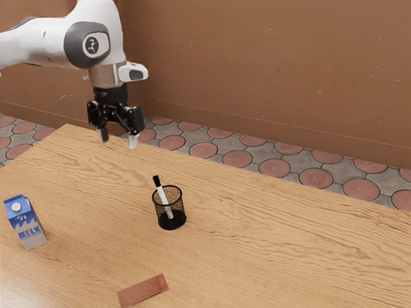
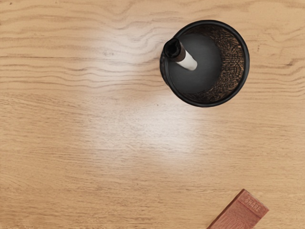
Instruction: Take the marker out of the pen holder and place it to the left of the pen holder.
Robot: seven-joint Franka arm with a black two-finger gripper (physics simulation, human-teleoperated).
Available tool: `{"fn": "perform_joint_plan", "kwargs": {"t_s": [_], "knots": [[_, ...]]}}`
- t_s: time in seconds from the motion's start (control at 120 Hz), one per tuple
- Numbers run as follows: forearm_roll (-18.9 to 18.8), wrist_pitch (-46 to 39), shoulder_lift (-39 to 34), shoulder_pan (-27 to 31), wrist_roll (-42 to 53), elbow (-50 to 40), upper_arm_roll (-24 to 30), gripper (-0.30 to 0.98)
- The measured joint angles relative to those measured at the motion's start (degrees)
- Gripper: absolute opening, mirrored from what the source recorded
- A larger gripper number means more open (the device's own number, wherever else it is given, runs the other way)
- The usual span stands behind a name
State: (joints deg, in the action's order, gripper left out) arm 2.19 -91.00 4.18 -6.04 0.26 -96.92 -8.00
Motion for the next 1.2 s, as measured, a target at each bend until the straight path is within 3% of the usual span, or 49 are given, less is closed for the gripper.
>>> {"fn": "perform_joint_plan", "kwargs": {"t_s": [0.283, 0.458, 0.983, 1.2], "knots": [[2.9, -12.11, 3.26, -0.79, -0.06, -11.47, -0.97, 0.67], [4.5, -18.5, 9.45, -0.86, -0.29, -8.8, -2.65, 0.67], [12.9, -26.37, 12.73, -2.09, 0.9, -9.24, -2.45, 0.67], [14.23, -28.03, 14.57, -1.77, 1.29, -9.35, -2.55, 0.67]]}}
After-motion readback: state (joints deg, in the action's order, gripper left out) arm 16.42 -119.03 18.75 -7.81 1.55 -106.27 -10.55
